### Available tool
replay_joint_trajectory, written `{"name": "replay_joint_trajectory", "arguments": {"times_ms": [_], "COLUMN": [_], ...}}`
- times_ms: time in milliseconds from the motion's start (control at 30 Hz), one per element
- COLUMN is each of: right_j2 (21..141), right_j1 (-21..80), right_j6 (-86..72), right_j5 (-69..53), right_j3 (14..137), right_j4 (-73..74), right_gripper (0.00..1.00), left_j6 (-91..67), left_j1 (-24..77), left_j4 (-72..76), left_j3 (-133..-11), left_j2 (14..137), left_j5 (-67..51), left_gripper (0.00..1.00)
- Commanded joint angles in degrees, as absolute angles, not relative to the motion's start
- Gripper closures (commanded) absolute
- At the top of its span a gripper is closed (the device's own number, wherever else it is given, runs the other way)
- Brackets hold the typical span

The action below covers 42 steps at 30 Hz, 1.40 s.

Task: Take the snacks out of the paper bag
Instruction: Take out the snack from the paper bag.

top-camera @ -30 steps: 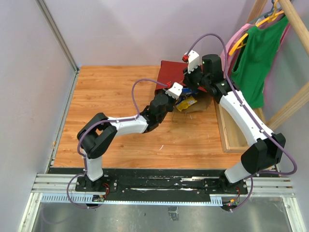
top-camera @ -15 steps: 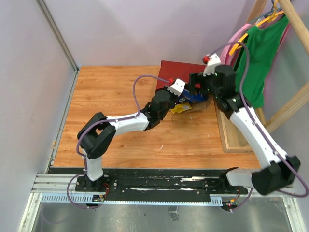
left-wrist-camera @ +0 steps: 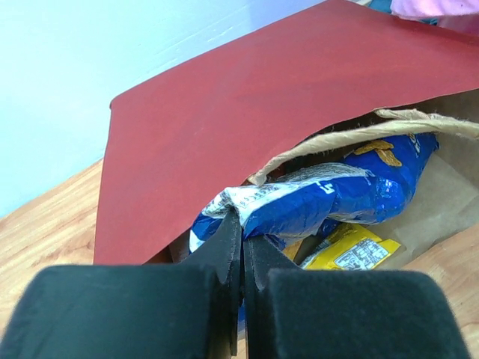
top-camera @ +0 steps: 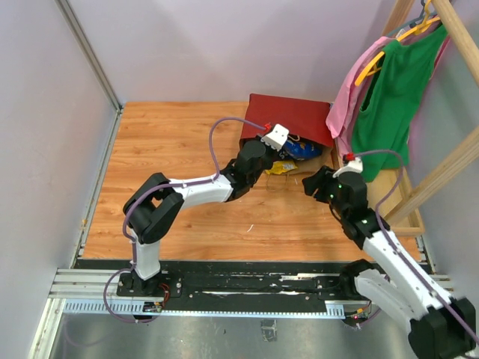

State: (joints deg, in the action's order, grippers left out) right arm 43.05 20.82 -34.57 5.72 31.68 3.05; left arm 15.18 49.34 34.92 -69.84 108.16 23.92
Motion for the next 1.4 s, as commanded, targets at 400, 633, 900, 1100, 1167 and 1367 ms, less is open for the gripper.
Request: {"name": "replay_joint_trajectory", "arguments": {"times_ms": [400,633,900,1100,1167,1367], "right_j2": [74.72,80.39,87.05,91.65,93.27,96.78], "right_j1": [20.3,19.42,18.59,18.2,18.2,18.19], "right_j6": [-49.71,-50.15,-51.04,-51.88,-52.47,-54.49], "right_j5": [-3.5,2.51,5.41,6.55,6.51,6.33], "right_j3": [32.23,33.15,36.64,38.88,40.15,40.98], "right_j4": [-25.48,-31.02,-32.39,-33.29,-32.39,-31.83], "right_gripper": [0.51,0.49,0.53,0.54,0.54,0.54], "left_j6": [12.99,13.38,13.12,13.1,13.1,13.26], "left_j1": [49.83,49.83,49.83,49.83,49.83,49.82], "left_j4": [30.79,30.08,29.23,29.09,28.94,28.58], "left_j3": [-74.32,-73.9,-73.83,-73.59,-73.58,-73.62], "left_j2": [109.16,108.64,108.55,108.41,108.38,108.45], "left_j5": [24.25,24.7,24.58,24.78,24.74,24.98], "left_gripper": [0.99,0.99,1.0,0.99,0.99,1.0]}}
